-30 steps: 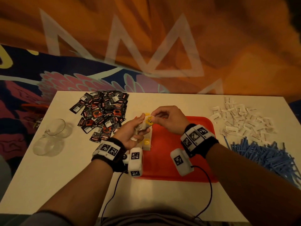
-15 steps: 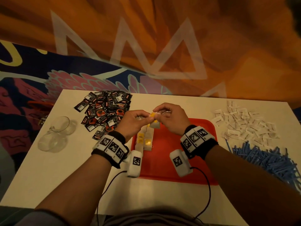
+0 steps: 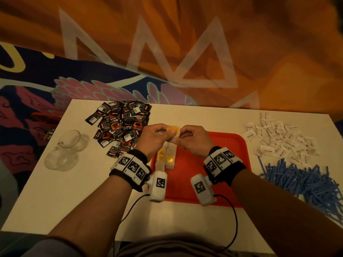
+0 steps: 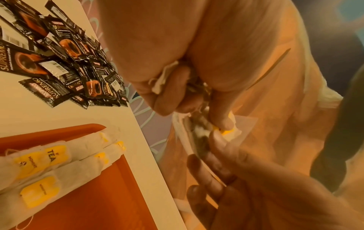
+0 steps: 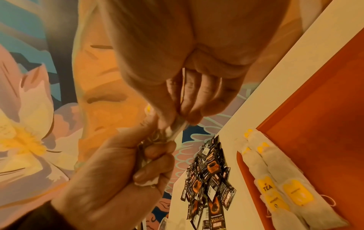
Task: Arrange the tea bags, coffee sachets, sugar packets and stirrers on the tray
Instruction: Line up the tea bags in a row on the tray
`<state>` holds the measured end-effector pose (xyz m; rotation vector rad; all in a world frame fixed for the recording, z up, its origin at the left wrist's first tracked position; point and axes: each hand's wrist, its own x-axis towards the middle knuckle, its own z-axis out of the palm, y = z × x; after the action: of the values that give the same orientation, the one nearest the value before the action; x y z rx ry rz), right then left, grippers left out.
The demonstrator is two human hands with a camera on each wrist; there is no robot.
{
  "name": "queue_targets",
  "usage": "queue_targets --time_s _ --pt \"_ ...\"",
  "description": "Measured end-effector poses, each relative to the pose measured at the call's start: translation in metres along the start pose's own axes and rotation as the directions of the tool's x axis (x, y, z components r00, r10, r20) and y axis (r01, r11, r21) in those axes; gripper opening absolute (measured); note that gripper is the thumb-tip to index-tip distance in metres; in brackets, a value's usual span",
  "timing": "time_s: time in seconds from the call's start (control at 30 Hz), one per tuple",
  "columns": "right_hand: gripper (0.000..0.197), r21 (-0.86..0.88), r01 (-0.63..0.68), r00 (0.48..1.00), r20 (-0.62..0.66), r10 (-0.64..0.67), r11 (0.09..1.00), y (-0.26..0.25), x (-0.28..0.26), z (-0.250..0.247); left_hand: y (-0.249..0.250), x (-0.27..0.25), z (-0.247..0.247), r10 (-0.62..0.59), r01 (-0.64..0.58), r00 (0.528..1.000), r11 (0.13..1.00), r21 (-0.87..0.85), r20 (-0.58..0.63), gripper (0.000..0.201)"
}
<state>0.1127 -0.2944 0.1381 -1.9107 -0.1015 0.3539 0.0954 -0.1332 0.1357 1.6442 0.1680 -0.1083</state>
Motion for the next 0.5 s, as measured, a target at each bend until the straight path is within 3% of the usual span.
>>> queue_targets --time_s 0.13,0.3,0.4,0.5 --pt "0.012 0.134 0.049 0.995 -0.093 -0.037 0.99 0.0039 0.0 0.0006 0.0005 -0.0012 0.0009 -0.016 0.015 0.999 0.999 -0.04 -0.038 0.004" --pt "0.019 0.034 0.016 0.983 -0.182 -0.01 0.999 0.0074 0.0012 0.0008 -0.0022 -0.0015 -0.0048 -0.113 0.107 0.993 0.983 -0.146 -0.032 0.015" --pt "0.019 0.127 0.033 0.998 -0.062 -0.025 0.991 0.0064 0.0005 0.0019 -0.001 -0.0034 -0.0065 -0.144 0.142 0.99 0.975 -0.171 0.001 0.009" --pt "0.008 0.05 0.028 1.0 -0.014 -0.027 0.998 0.0069 0.0002 0.0104 -0.0029 -0.0037 -0.0081 -0.174 0.169 0.985 0.964 -0.206 -0.002 0.007"
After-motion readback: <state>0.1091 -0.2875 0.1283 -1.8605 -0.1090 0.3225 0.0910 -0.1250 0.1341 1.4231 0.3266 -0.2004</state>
